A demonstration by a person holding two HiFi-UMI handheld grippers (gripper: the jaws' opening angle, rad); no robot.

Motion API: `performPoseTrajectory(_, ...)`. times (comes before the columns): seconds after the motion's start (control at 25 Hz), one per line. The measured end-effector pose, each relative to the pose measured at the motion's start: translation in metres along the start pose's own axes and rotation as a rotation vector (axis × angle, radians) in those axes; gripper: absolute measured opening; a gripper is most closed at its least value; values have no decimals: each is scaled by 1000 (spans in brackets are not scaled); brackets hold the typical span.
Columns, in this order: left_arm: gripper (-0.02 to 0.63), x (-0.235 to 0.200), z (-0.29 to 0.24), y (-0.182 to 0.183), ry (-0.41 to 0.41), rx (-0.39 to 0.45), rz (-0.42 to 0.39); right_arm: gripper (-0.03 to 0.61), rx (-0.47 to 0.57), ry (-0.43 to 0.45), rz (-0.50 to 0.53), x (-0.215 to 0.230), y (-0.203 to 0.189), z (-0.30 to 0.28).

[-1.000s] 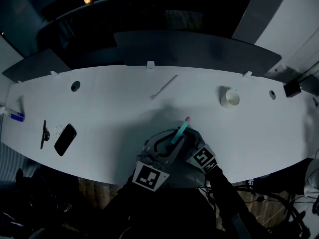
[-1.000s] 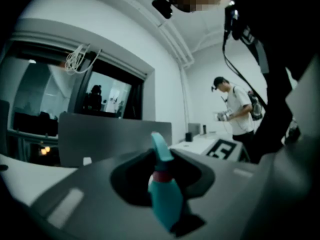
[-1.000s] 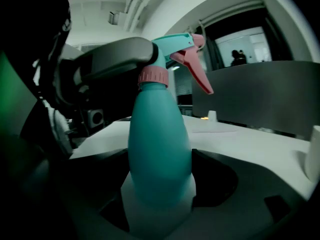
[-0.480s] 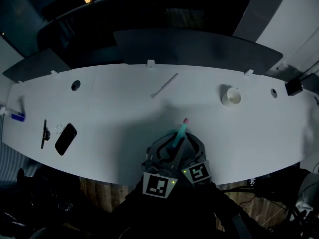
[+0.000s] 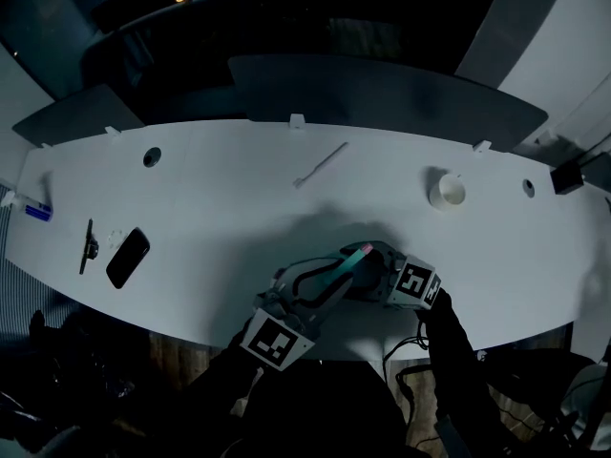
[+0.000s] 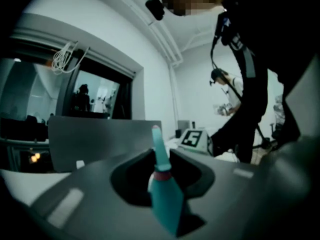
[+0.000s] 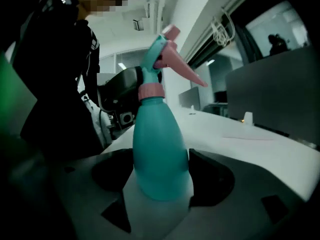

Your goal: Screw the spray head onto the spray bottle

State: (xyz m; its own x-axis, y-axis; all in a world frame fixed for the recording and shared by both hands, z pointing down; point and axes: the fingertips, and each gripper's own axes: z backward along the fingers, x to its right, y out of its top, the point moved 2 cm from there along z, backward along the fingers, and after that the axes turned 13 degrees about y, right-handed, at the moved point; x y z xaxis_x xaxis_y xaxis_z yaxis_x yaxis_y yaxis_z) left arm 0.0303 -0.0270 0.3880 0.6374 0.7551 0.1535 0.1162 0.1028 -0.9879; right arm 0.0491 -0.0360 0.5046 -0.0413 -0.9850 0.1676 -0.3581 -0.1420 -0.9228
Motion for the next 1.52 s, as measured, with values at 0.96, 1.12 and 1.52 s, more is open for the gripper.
performPoseTrajectory(0.96, 97, 12, -1, -3, -71, -210, -207, 337, -66, -99, 54, -6, 8, 3)
performPoseTrajectory(1.12, 97, 11, -2, -3, 36, -186, -145, 337, 134, -512, -22, -21, 23, 21)
performPoseTrajectory(1.52, 94, 8, 2, -6, 60, -185, -112, 308, 206, -495, -42, -13, 30, 6)
